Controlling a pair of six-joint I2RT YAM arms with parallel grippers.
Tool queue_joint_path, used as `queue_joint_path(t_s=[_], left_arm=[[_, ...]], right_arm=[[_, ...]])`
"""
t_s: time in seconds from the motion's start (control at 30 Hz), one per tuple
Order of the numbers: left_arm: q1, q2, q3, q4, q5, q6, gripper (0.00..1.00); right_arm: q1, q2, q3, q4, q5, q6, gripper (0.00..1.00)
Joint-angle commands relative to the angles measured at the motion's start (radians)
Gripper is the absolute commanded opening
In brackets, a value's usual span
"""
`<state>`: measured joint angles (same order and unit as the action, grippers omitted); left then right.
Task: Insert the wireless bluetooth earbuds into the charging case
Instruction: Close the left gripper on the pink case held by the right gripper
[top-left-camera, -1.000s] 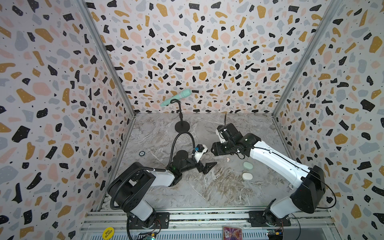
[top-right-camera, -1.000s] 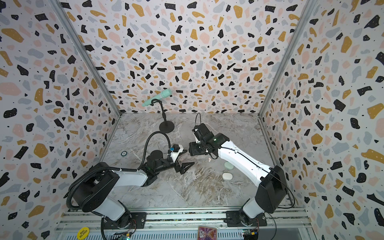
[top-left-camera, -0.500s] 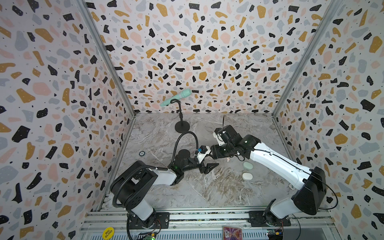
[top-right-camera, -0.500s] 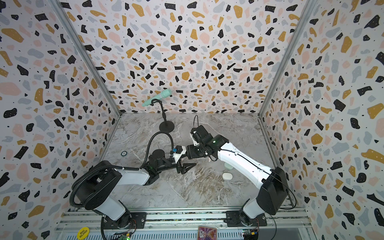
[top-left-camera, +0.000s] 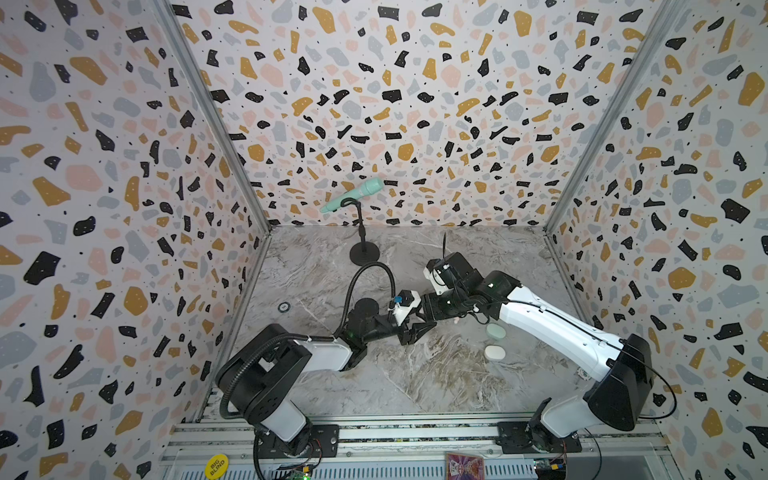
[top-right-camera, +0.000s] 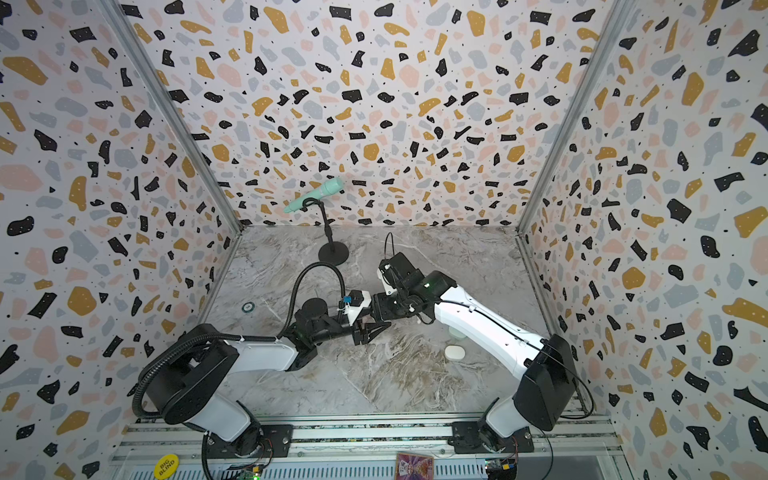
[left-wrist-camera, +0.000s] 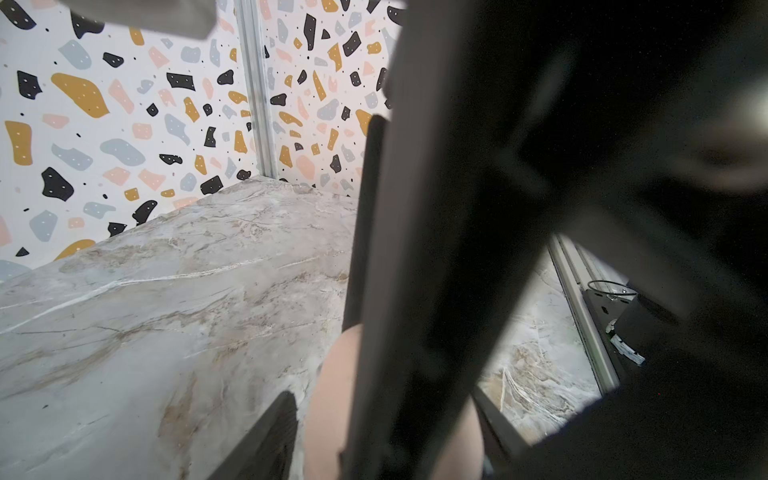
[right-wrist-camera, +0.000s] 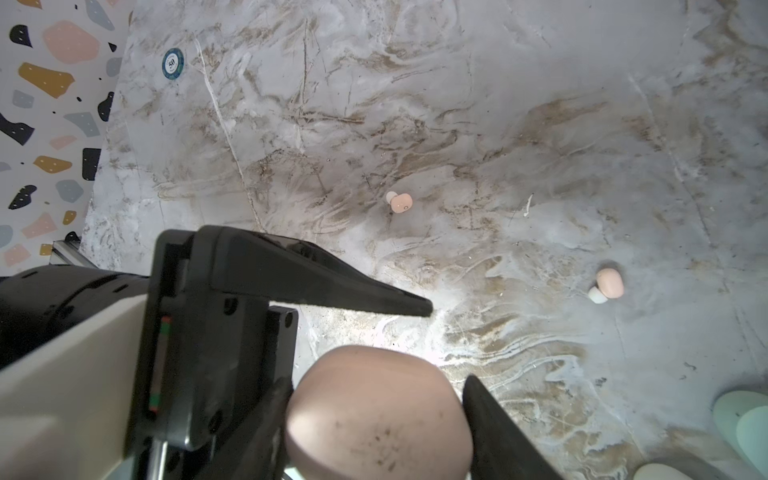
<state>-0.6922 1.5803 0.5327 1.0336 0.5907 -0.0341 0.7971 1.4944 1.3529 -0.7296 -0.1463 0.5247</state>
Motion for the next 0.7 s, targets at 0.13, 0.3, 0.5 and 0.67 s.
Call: queue_joint_path(t_s=[0.13,0.3,0.5,0.67], left_arm=[[-0.006,-0.022,0.004,0.065,-0.003,0.02,0.6],[-0.006,-0.022,0.003,0.075,-0.003,0.014,0.57],[-0.006,-0.02,0.002,0.079,0.001,0.011,0.52],[-0.006,-0.019,0.002,0.081,0.006,0.008,0.5]], right_arm=[[0.007,-0.039,0.023,-0.011,-0.021,0.018,0.62],[0.007,-0.042,0.022,0.001,-0.036,0.03,0.62],[0.004,-0.047,0.021,0.004,-0.037,0.038,0.62],[0.001,-0.051,0.018,0.01,-0.041,0.047,0.62]])
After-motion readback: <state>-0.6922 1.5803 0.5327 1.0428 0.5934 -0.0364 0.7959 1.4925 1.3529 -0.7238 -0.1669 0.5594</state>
